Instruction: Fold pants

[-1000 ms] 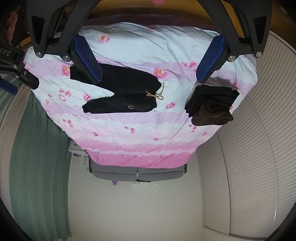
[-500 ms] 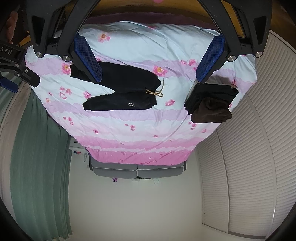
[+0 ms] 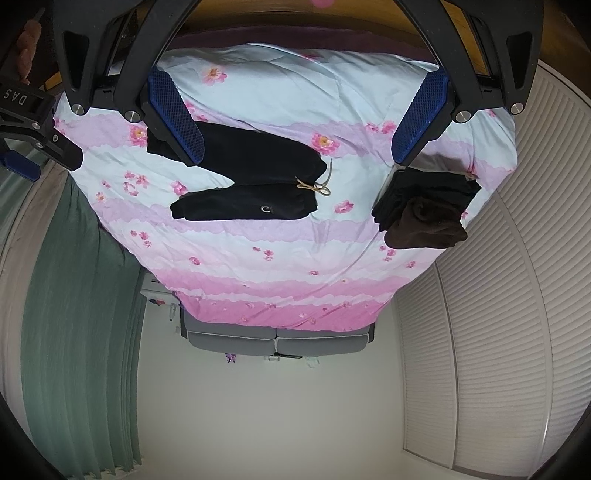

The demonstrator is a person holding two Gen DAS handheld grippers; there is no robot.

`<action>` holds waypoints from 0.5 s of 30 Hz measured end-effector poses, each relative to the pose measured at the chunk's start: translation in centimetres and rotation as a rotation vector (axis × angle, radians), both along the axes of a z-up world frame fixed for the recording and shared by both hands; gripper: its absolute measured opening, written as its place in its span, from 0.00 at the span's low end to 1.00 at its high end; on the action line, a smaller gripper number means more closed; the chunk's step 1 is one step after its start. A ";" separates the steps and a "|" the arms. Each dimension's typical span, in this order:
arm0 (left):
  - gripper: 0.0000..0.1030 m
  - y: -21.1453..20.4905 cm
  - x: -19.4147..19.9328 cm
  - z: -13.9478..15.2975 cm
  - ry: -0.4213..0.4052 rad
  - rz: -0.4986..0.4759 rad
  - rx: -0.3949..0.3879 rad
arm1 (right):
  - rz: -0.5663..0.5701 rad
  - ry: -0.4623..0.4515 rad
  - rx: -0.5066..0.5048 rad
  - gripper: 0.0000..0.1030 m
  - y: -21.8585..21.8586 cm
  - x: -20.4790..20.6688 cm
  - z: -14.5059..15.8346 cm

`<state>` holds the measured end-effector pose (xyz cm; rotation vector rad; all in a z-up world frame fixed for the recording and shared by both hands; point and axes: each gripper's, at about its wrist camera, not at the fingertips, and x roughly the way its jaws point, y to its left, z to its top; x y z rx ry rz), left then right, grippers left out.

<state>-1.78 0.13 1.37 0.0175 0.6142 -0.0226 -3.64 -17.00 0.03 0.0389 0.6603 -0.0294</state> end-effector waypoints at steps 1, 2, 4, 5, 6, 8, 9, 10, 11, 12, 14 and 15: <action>1.00 -0.1 0.0 0.0 -0.001 0.000 0.002 | 0.001 0.000 0.000 0.99 0.0 0.0 0.0; 1.00 0.2 0.0 0.0 -0.001 0.000 0.001 | 0.001 0.000 0.000 0.99 0.0 -0.1 0.1; 1.00 0.2 0.0 0.1 -0.002 -0.001 0.003 | 0.001 0.000 0.000 0.99 0.0 -0.1 0.3; 1.00 0.3 0.0 0.1 -0.002 -0.002 0.001 | 0.002 0.000 0.000 0.99 0.0 -0.1 0.2; 1.00 0.3 0.0 0.1 -0.002 -0.004 0.000 | 0.001 0.001 0.000 0.99 0.0 -0.1 0.3; 1.00 0.4 0.0 0.1 0.000 -0.005 -0.005 | 0.002 -0.001 0.002 0.99 0.0 -0.2 0.2; 1.00 0.5 0.0 0.1 0.000 -0.007 -0.008 | 0.001 -0.001 0.000 0.99 0.0 -0.2 0.2; 1.00 0.5 0.0 0.1 0.000 -0.008 -0.009 | 0.001 -0.001 0.001 0.99 0.0 -0.2 0.3; 1.00 0.5 0.0 0.2 0.001 -0.007 -0.010 | 0.002 -0.001 0.001 0.99 0.0 -0.2 0.2; 1.00 0.5 -0.1 0.1 0.000 -0.007 -0.009 | 0.002 -0.001 0.000 0.99 0.0 -0.2 0.2; 1.00 0.5 0.0 0.2 -0.001 -0.008 -0.009 | 0.002 -0.002 0.000 0.99 0.0 -0.2 0.2; 1.00 0.5 0.0 0.2 -0.001 -0.007 -0.008 | 0.001 -0.002 0.000 0.99 0.1 -0.2 0.2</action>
